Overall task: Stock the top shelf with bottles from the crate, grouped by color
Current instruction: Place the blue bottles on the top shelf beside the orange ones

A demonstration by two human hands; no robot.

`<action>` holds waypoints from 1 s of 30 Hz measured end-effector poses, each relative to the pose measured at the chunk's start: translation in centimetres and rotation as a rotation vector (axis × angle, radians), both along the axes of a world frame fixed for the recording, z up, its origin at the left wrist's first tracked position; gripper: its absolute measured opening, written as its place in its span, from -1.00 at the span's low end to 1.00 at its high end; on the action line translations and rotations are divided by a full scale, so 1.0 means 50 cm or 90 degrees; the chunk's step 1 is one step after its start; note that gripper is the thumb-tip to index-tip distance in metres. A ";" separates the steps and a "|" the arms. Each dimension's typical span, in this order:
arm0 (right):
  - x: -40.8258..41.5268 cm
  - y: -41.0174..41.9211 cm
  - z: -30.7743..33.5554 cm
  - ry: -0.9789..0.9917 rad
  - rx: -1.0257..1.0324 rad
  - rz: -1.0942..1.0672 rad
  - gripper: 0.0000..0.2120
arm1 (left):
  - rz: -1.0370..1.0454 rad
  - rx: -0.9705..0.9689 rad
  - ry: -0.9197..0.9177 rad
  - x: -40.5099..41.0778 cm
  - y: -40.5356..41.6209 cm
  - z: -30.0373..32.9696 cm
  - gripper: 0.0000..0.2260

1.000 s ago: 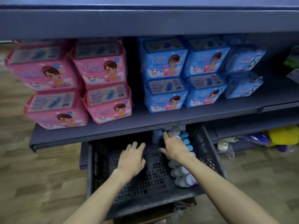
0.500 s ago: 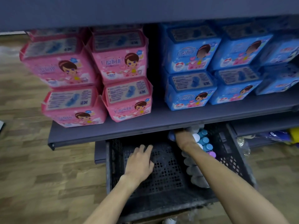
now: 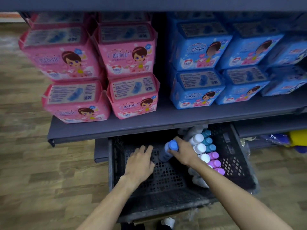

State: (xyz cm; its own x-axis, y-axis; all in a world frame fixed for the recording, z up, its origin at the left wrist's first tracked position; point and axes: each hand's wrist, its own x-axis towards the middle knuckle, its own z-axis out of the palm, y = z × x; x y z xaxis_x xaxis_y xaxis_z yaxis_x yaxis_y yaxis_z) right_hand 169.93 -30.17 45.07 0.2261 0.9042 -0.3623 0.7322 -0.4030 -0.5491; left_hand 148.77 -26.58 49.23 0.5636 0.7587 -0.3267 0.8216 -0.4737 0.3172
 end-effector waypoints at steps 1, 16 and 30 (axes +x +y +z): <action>-0.004 -0.006 0.007 0.011 0.009 0.000 -0.68 | 0.001 0.000 -0.001 0.001 -0.001 0.001 -0.51; -0.003 -0.046 0.227 -0.088 0.230 0.149 -0.55 | -0.039 0.128 -0.022 0.041 -0.009 0.114 -0.50; 0.026 -0.051 0.507 -0.119 0.436 0.180 -0.52 | -0.053 0.360 -0.138 0.065 -0.026 0.351 -0.63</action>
